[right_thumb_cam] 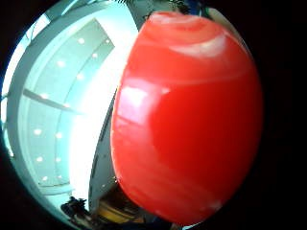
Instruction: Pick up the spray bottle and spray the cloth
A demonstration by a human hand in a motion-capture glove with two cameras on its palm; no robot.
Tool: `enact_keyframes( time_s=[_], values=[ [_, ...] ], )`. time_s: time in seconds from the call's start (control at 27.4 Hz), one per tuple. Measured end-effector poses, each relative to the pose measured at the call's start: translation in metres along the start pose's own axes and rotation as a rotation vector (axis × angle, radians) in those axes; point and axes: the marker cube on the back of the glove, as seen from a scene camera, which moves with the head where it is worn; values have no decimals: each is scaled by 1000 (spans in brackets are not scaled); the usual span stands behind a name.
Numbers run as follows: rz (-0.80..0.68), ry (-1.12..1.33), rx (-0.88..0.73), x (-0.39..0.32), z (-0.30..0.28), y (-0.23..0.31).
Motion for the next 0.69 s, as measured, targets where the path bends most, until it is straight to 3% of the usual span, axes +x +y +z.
enact_keyframes(
  time_s=[0.15, 0.29, 0.47, 0.69],
  values=[
    [-62, -11, 157, -33, -47, -37],
    [-130, 25, 185, -68, -52, -43],
    [-183, 54, 131, -80, -52, -39],
    [-291, 129, -55, -105, -79, -10]
  ],
)
